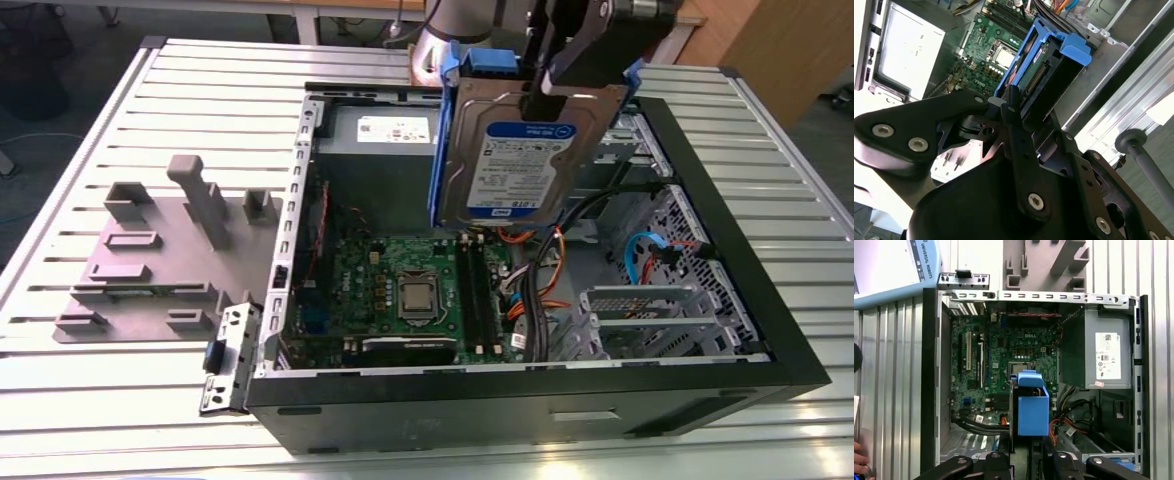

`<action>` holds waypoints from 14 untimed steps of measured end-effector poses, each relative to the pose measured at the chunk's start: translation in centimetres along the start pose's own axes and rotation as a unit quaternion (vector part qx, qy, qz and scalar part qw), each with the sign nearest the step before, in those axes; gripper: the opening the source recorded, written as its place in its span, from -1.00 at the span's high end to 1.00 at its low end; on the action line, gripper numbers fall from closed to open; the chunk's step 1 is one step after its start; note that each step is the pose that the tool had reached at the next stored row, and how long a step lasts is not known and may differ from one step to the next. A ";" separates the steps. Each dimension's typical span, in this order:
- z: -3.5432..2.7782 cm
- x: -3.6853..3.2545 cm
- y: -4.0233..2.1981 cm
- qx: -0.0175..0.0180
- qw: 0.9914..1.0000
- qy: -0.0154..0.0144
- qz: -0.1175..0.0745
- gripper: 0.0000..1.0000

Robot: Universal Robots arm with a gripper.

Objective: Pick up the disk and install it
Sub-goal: 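Pick up the disk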

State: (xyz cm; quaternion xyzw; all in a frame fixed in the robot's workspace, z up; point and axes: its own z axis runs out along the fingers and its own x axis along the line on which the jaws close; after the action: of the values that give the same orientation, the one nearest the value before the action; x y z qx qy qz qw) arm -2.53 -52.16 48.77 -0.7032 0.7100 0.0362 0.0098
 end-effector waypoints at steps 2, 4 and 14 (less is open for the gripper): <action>0.01 0.43 -0.10 0.000 1.000 0.000 0.000 0.30; 0.01 0.90 -0.20 0.000 1.000 0.000 0.000 0.30; 0.08 3.03 -0.73 0.000 1.000 0.000 0.000 0.30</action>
State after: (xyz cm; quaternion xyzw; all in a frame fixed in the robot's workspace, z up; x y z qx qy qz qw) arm -1.84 -55.19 48.46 -0.7032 0.7100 0.0362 0.0098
